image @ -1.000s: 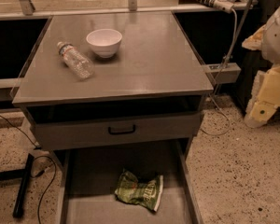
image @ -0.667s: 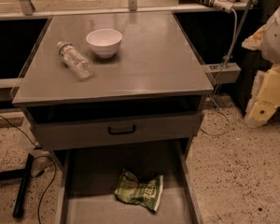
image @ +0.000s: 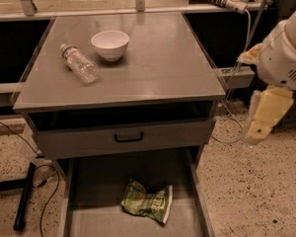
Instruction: Pick green jalapeno chip bag from middle drawer and place on counter
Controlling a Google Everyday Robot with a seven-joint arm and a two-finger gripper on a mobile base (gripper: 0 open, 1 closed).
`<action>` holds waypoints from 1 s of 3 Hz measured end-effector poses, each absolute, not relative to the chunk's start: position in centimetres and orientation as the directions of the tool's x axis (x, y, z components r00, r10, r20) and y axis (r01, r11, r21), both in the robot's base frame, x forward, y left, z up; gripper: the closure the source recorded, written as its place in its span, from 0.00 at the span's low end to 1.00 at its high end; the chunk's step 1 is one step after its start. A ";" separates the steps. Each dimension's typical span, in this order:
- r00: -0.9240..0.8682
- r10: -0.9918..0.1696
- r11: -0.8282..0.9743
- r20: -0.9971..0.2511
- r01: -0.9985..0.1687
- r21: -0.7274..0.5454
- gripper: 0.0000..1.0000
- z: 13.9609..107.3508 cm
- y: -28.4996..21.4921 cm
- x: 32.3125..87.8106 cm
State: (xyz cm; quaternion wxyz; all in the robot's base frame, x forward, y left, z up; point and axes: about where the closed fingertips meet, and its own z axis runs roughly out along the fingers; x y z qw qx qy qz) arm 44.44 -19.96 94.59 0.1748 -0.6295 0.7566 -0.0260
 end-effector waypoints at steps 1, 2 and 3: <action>-0.078 -0.966 0.148 -0.247 -0.949 -0.279 0.00 90.8 -19.4 45.3; -0.034 -0.959 0.120 -0.281 -0.948 -0.294 0.00 86.5 -19.7 45.9; 0.019 -0.945 0.093 -0.326 -0.941 -0.325 0.00 82.7 -19.8 46.4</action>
Offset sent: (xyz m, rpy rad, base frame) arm 0.0254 -0.0031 -0.1387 0.0953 -0.0710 0.1510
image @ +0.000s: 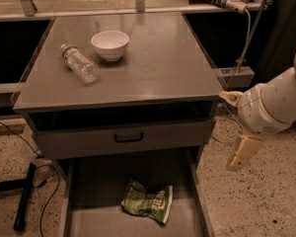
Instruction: Pick green jalapeno chip bag from middle drawer and place on counter
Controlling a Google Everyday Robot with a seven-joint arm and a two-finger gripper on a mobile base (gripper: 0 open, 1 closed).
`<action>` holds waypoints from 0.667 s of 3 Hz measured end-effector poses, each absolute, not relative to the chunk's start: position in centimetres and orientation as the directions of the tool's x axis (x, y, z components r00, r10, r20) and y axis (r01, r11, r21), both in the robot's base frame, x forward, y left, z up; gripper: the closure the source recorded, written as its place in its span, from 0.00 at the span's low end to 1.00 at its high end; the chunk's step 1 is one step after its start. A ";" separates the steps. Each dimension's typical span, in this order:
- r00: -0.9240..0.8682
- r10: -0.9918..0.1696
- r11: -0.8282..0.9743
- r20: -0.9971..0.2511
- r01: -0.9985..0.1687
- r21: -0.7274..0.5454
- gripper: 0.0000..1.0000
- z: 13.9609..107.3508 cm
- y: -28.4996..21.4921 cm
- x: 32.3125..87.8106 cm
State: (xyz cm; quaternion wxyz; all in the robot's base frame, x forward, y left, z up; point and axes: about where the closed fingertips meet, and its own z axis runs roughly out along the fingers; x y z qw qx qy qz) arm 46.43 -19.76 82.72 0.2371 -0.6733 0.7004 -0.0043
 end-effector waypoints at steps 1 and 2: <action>0.019 -0.945 0.093 -0.326 -0.941 -0.325 0.00 82.7 -19.8 46.4; 0.013 -0.934 0.104 -0.358 -0.946 -0.306 0.00 81.3 -19.7 46.3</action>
Offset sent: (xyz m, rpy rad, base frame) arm -0.0021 -0.0003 -0.0351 0.0845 0.0447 -0.0034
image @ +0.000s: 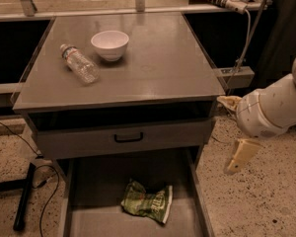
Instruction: Pick green jalapeno chip bag from middle drawer and place on counter
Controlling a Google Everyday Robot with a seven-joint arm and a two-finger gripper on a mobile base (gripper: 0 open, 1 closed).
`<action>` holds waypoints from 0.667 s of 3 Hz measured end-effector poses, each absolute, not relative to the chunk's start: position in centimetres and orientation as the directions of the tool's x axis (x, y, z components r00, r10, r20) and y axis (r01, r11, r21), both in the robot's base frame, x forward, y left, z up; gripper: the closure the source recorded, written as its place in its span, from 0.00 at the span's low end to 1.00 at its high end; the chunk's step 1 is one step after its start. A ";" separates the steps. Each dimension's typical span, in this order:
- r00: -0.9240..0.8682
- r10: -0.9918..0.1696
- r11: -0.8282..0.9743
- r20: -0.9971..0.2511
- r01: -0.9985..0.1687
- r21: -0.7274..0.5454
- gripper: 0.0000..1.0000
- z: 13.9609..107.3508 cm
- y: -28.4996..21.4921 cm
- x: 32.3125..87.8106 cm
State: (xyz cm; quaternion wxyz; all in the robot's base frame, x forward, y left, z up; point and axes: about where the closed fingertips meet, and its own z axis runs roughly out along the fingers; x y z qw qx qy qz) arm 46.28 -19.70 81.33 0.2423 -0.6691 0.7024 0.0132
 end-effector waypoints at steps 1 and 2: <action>0.004 -0.901 0.119 -0.435 -0.959 -0.256 0.00 77.1 -18.7 46.0; 0.022 -0.863 0.097 -0.505 -0.973 -0.210 0.00 71.4 -16.1 45.4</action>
Offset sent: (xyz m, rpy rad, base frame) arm -0.0172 0.0684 -0.1753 0.2589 0.1356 0.1036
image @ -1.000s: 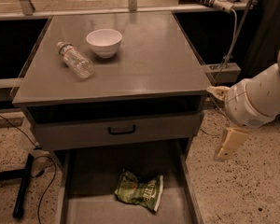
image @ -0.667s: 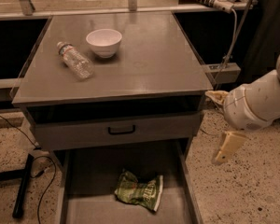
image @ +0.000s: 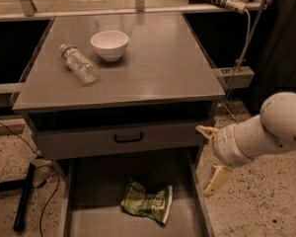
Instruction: Pick green jalapeno chip bag from middle drawer and place on counter
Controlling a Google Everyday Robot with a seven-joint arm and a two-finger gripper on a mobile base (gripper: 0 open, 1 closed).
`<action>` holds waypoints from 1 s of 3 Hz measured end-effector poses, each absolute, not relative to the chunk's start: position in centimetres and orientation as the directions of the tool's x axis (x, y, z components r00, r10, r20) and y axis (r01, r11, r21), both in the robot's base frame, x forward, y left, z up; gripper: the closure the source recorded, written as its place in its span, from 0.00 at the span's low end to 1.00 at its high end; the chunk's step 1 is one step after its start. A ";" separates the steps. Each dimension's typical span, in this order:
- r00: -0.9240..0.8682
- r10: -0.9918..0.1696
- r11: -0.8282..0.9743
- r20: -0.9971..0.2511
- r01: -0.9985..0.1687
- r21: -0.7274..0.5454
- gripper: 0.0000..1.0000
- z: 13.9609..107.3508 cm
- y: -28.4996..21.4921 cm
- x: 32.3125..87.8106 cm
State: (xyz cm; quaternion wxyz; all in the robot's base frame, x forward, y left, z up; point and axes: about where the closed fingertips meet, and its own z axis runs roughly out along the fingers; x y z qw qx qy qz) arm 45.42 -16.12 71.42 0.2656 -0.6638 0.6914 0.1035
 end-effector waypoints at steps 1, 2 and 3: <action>0.042 -0.827 0.063 -0.561 -0.984 -0.168 0.00 65.3 -13.7 44.8; 0.024 -0.808 0.052 -0.589 -0.992 -0.111 0.00 60.4 -12.8 44.1; 0.024 -0.808 0.052 -0.589 -0.992 -0.111 0.00 60.4 -12.8 44.1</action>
Offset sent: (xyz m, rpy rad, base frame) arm -0.0202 0.0404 -0.1593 0.1274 0.1427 0.0744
